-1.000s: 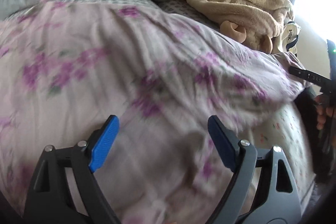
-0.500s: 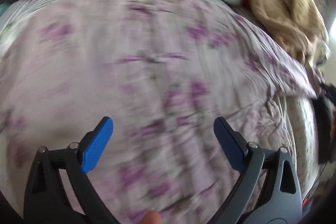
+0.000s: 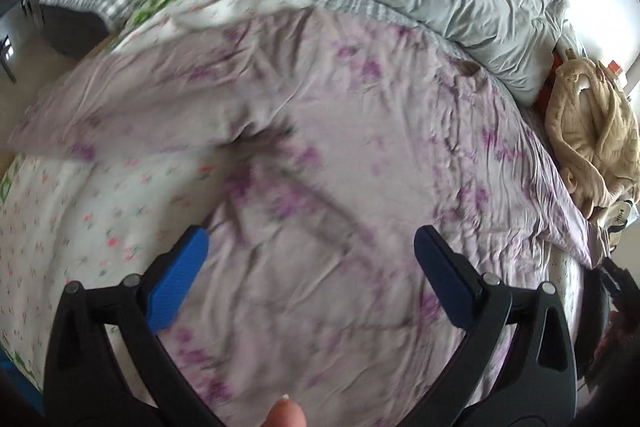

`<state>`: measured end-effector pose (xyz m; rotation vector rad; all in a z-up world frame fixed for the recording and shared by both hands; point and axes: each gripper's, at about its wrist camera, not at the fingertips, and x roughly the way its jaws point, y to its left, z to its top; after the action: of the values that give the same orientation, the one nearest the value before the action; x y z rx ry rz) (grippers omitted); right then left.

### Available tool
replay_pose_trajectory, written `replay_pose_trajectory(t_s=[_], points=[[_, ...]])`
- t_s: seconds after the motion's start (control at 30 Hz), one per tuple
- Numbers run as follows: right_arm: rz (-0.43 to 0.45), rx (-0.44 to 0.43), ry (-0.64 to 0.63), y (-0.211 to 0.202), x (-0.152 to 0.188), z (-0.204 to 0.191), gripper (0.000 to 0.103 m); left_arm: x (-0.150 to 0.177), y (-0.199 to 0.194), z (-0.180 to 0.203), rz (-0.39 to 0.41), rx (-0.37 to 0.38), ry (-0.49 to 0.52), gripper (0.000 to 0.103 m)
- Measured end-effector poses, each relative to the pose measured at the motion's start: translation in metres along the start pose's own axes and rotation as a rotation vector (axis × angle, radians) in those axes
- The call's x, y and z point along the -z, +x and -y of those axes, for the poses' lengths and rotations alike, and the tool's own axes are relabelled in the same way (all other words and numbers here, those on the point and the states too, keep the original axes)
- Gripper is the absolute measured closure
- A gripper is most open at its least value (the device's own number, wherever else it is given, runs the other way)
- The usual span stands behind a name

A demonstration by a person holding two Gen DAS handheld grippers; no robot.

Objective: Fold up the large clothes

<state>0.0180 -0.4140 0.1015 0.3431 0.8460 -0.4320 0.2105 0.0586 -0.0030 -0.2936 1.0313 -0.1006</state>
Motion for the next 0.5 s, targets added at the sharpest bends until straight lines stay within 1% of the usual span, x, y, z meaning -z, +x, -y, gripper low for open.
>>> replay_pose_trajectory(t_s=[0.03, 0.1, 0.17, 0.2, 0.23, 0.27, 0.3, 0.33, 0.37, 0.4, 0.43, 0.47, 0.5], points=[[-0.023, -0.017, -0.012, 0.003, 0.005, 0.0, 0.017, 0.008, 0.002, -0.012, -0.029, 0.014, 0.013, 0.001], [-0.093, -0.05, -0.081, 0.011, 0.026, 0.004, 0.017, 0.019, 0.004, -0.028, -0.08, 0.026, 0.061, 0.001], [-0.175, -0.075, -0.125, 0.017, 0.051, 0.015, 0.017, 0.033, 0.004, -0.047, -0.12, 0.017, 0.115, 0.001], [-0.206, -0.086, -0.125, 0.02, 0.061, 0.022, 0.017, 0.04, 0.005, -0.056, -0.139, 0.015, 0.136, 0.001], [-0.235, -0.098, -0.119, 0.023, 0.071, 0.029, 0.018, 0.049, 0.008, -0.067, -0.175, 0.017, 0.162, 0.003], [-0.263, -0.11, -0.113, 0.026, 0.082, 0.036, 0.018, 0.055, 0.01, -0.073, -0.207, 0.024, 0.173, 0.006], [-0.3, -0.132, -0.104, 0.031, 0.097, 0.044, 0.019, 0.065, 0.015, -0.082, -0.265, 0.042, 0.179, 0.008], [-0.327, -0.143, -0.1, 0.034, 0.106, 0.047, 0.023, 0.072, 0.019, -0.088, -0.307, 0.059, 0.178, 0.011], [-0.376, -0.153, -0.093, 0.041, 0.12, 0.051, 0.029, 0.081, 0.025, -0.094, -0.361, 0.084, 0.171, 0.014], [-0.413, -0.163, -0.091, 0.046, 0.13, 0.051, 0.031, 0.09, 0.03, -0.097, -0.407, 0.098, 0.164, 0.016], [-0.469, -0.185, -0.089, 0.054, 0.144, 0.05, 0.04, 0.101, 0.035, -0.101, -0.447, 0.105, 0.16, 0.017], [-0.495, -0.203, -0.083, 0.056, 0.152, 0.047, 0.054, 0.106, 0.031, -0.1, -0.434, 0.107, 0.174, 0.017], [-0.505, -0.23, -0.074, 0.056, 0.159, 0.044, 0.061, 0.11, 0.028, -0.096, -0.435, 0.114, 0.189, 0.019]])
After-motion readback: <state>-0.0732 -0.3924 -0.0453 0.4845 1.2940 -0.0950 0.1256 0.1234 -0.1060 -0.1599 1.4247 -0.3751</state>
